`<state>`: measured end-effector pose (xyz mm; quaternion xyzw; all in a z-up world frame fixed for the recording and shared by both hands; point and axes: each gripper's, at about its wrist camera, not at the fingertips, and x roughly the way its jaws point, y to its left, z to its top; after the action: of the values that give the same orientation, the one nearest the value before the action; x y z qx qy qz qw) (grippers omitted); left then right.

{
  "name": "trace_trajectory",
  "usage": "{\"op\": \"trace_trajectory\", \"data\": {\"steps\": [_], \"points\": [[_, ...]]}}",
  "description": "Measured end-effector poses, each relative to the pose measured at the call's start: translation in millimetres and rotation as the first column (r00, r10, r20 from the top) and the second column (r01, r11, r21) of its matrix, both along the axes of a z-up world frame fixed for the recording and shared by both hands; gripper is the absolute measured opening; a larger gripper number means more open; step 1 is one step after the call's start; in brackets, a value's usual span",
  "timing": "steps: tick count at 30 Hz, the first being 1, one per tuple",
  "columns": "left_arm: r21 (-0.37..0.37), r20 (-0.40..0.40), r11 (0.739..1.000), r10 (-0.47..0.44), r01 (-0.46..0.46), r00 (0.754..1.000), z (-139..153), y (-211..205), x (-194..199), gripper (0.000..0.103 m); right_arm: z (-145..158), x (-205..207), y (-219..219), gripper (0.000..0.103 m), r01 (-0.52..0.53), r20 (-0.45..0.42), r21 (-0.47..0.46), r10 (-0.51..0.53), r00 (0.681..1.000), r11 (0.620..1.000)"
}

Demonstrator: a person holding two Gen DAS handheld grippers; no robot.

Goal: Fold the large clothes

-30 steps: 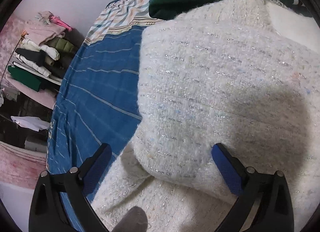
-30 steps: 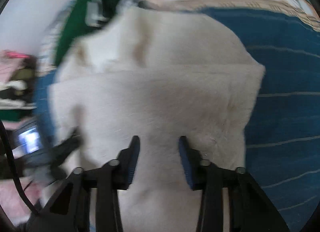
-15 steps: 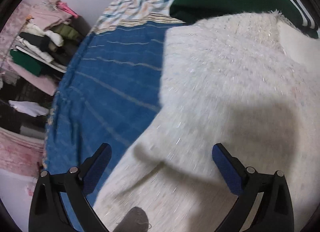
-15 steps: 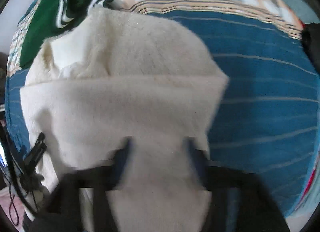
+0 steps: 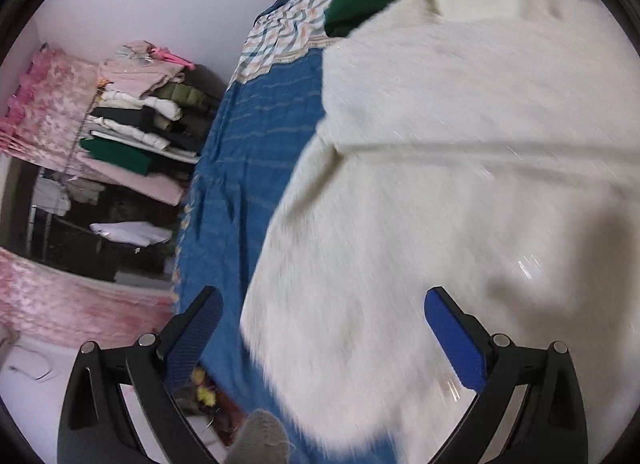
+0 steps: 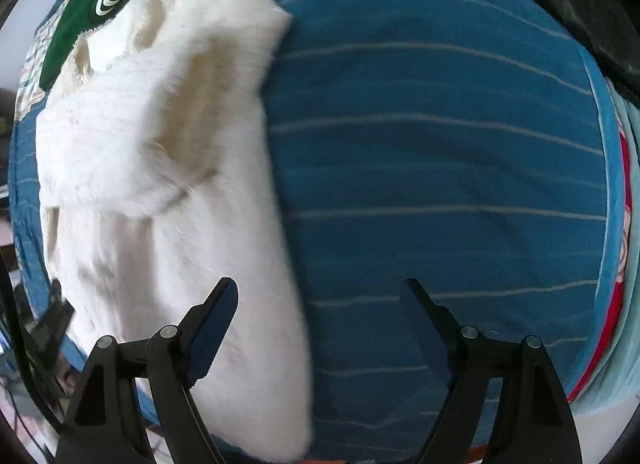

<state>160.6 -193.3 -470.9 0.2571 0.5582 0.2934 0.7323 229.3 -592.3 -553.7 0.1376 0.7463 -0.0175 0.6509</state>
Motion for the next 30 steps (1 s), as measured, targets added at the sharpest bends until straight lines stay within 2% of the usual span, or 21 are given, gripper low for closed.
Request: {"op": "trace_trajectory", "data": {"steps": [3, 7, 13, 16, 18, 21, 24, 26, 28, 30], "points": [[0.009, -0.033, 1.0, 0.009, -0.009, 0.999, 3.5, -49.3, -34.3, 0.103, 0.4, -9.5, -32.0, 0.085, -0.035, -0.018, 0.019, 0.036, 0.999, 0.999], [0.021, -0.084, 0.998, -0.055, 0.057, 0.995, 2.1, -120.6, -66.7, 0.103, 0.7, -33.5, -81.2, 0.085, -0.072, -0.038, 0.024, 0.072, 0.997, 0.997], [-0.075, -0.126, 0.985, -0.166, 0.158, 0.978, -8.6, -207.4, -89.6, 0.103, -4.3, -54.1, -148.0, 0.085, -0.061, -0.077, 0.015, 0.062, 0.995, 0.998], [-0.077, -0.154, 0.978, -0.203, 0.194, 0.967, -32.9, -236.1, -90.3, 0.103, -9.4, -58.4, -186.2, 0.085, -0.028, -0.093, 0.011, 0.029, 0.995, 1.0], [-0.051, -0.191, 0.979, -0.203, 0.197, 0.96, -54.9, -240.8, -88.0, 0.103, -15.4, -63.1, -210.0, 0.085, -0.008, -0.098, 0.007, 0.009, 0.995, 1.0], [0.009, -0.233, 0.988, -0.151, 0.157, 0.961, -85.1, -228.6, -80.7, 0.103, -23.7, -62.3, -222.7, 0.085, 0.021, -0.113, 0.017, -0.019, 0.993, 1.0], [0.033, -0.206, 0.998, -0.052, 0.06, 0.977, -90.5, -194.3, -66.3, 0.103, -30.9, -56.2, -220.7, 0.085, 0.012, -0.111, 0.033, -0.008, 0.994, 0.999], [0.014, -0.171, 1.0, 0.0, 0.003, 0.985, -85.0, -172.6, -57.9, 0.102, -35.9, -47.9, -219.3, 0.085, -0.01, -0.1, 0.051, 0.015, 0.995, 0.999], [-0.021, -0.117, 0.999, 0.036, -0.039, 0.992, -73.3, -152.0, -51.1, 0.083, -44.4, -34.3, -210.2, 0.085, -0.034, -0.085, 0.107, 0.043, 0.995, 0.994], [-0.064, -0.076, 0.996, 0.06, -0.065, 0.995, -62.5, -140.4, -49.1, 0.038, -52.2, -9.4, -199.2, 0.085, -0.059, -0.055, 0.2, 0.071, 0.996, 0.978]]}}
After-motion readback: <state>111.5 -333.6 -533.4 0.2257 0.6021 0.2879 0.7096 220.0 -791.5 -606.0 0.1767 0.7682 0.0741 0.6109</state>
